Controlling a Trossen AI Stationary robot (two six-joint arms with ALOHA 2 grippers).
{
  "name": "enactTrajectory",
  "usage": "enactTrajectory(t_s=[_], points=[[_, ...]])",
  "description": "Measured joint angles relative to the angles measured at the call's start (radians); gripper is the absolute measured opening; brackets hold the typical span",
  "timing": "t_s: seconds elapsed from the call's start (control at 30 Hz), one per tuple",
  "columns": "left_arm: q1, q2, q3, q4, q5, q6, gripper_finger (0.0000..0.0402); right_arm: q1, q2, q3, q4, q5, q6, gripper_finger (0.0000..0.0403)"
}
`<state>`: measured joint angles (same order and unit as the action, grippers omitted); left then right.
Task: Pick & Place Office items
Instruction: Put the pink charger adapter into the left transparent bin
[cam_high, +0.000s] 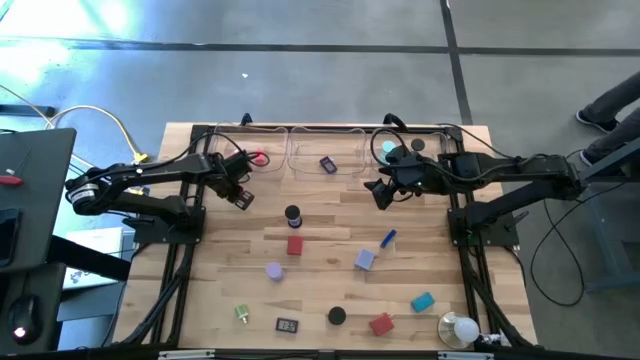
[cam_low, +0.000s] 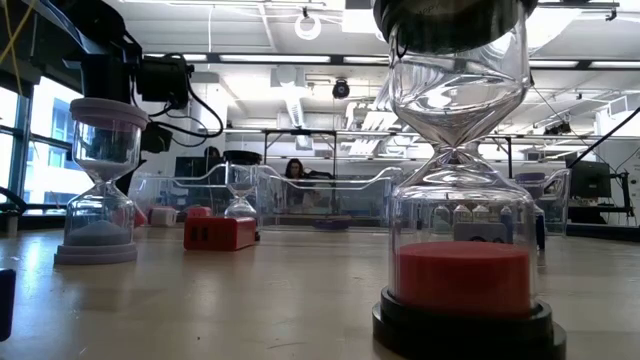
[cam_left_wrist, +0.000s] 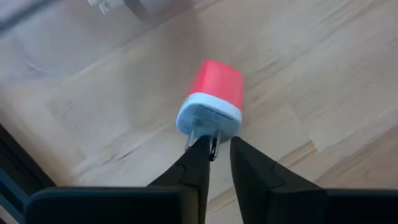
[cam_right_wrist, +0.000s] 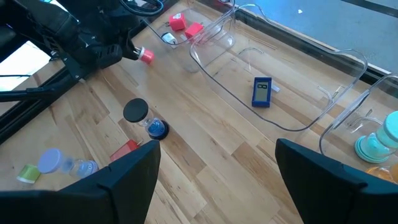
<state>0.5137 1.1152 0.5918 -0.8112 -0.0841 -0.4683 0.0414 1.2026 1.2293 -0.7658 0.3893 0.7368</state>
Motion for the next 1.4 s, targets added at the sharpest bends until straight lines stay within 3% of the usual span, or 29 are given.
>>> enactTrajectory(t_s=[0.23, 0.77, 1.0, 1.2, 1.4], points=[[0.000, 0.000, 0.000, 0.001, 0.000, -0.001, 0.0005, 0.000, 0.000, 0.000, 0.000, 0.000, 0.000, 0.0307], [0.000, -0.001, 0.028, -0.059, 0.025, -0.003, 0.0001, 0.000, 0.000, 0.000, 0.000, -0.002, 0.000, 0.0307], [-0.031, -0.014, 0.158, -0.187, 0.038, -0.003, 0.0001, 0.000, 0.000, 0.000, 0.000, -0.003, -0.006, 0.0307], [-0.101, -0.016, 0.346, -0.294, 0.070, -0.002, 0.0001, 0.000, 0.000, 0.000, 0.000, -0.003, -0.007, 0.0307], [-0.112, -0.012, 0.518, -0.267, -0.025, -0.001, 0.0001, 0.000, 0.000, 0.000, 0.000, -0.003, -0.007, 0.0307]])
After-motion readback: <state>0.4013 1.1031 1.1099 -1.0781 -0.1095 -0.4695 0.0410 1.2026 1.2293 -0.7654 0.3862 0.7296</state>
